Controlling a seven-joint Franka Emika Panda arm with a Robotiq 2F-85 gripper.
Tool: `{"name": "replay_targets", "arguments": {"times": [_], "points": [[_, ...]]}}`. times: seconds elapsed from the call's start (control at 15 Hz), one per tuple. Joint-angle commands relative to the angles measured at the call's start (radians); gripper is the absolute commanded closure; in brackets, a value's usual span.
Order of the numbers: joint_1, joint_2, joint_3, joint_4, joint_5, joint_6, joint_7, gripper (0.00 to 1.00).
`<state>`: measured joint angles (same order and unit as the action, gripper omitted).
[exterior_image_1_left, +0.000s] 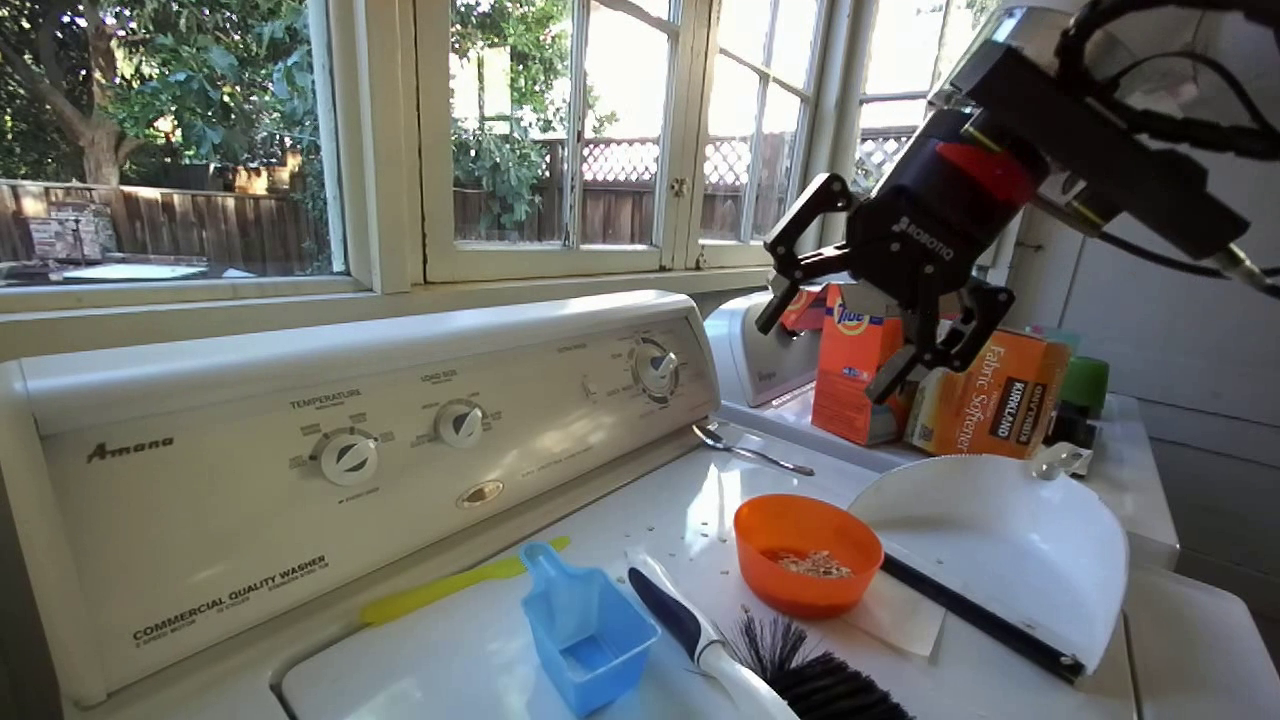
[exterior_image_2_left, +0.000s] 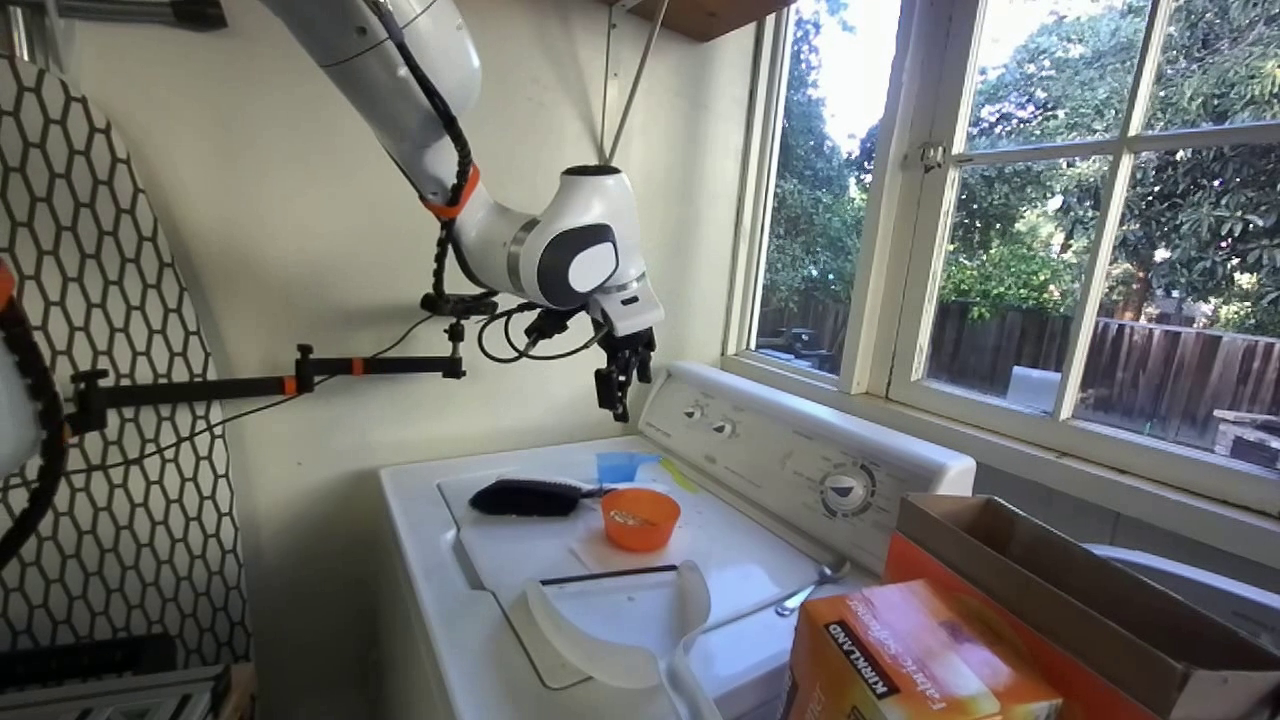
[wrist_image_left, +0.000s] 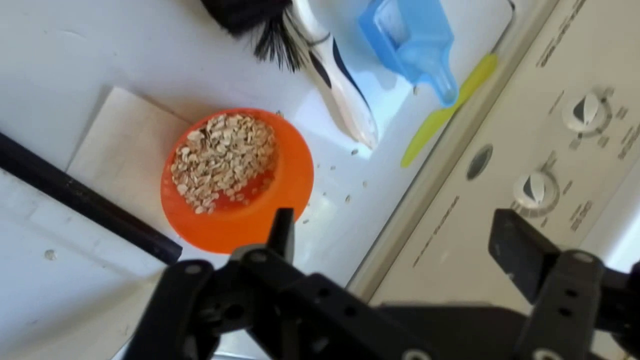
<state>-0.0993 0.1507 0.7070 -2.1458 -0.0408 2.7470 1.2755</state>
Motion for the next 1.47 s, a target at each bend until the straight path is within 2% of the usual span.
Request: {"name": "replay_targets", "arguments": {"times": [0.0,0.13,0.27,0.4,0.6,0.67,0.73,0.93,1.07,1.4], "points": [[-0.204,0.015,0.203,0.103,0.183,-0.233,-0.268,0.00],[-0.280,-0.016,0.237,0.137,0.278,-0.397,-0.414,0.00],[-0.330,-0.049,0.229,0.164,0.354,-0.562,-0.552,0.00],[-0.364,-0.057,0.215,0.204,0.364,-0.730,-0.640,0.00],[-0.387,-0.049,0.202,0.282,0.310,-0.978,-0.709,0.00],[-0.197,-0.064,0.002,0.315,0.316,-1.060,-0.740,0.00],[-0.163,-0.058,-0.034,0.342,0.297,-1.133,-0.754,0.00],[0.028,-0.030,-0.207,0.426,0.219,-1.308,-0.792,0.00],[0.141,-0.013,-0.292,0.464,0.121,-1.352,-0.806,0.00],[0.311,0.017,-0.388,0.469,-0.153,-1.240,-0.810,0.00]]}}
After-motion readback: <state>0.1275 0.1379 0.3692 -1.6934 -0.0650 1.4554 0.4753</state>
